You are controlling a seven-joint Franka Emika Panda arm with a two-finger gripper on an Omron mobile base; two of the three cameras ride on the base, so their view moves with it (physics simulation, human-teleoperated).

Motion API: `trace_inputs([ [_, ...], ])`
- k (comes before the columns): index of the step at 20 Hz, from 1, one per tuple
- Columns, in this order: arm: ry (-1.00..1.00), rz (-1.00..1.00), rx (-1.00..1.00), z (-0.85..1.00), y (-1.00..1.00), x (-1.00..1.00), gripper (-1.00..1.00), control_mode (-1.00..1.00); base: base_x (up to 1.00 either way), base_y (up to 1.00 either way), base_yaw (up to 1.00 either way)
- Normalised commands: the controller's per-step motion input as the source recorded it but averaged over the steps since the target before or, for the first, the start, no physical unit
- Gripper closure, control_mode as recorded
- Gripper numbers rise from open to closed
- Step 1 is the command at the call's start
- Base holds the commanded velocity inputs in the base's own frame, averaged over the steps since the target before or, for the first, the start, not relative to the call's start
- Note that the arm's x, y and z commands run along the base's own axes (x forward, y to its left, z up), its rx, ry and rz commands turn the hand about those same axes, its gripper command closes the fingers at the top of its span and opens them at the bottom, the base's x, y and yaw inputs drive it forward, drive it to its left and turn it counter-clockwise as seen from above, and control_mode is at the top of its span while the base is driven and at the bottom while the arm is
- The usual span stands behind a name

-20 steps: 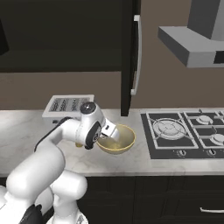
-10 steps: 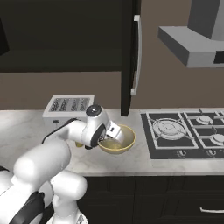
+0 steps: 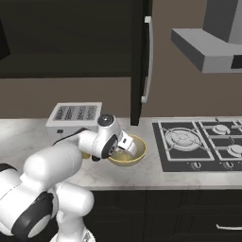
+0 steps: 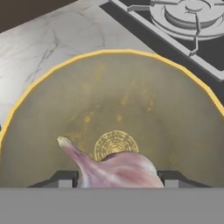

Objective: Retrieve the bottle and the shaker from the cabinet and place them next to the mixing bowl on the counter. Then add garlic from the fridge to the mixing bowl.

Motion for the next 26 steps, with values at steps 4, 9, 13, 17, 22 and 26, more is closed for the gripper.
trace_inputs([
  [4,0.00,0.00,0.00,-0.04,-0.04,0.00,-1.00,-1.00,0.00,0.00,0.00],
  [9,0.00,0.00,0.00,0.00,0.00,0.00,-1.00,-1.00,0.00,0.00,0.00],
  [13,0.00,0.00,0.00,0.00,0.01,0.00,-1.00,-1.00,0.00,0.00,0.00],
  [17,-0.02,0.00,0.00,0.13,0.27,-0.03,-1.00,-1.00,0.00,0.00,0.00],
  [22,-0.06,0.04,-0.01,0.41,0.25,-0.26,-1.00,-1.00,0.00,0.00,0.00],
  [26,-0.03,0.08,0.00,0.69,0.00,-0.03,-1.00,-1.00,0.00,0.00,0.00],
])
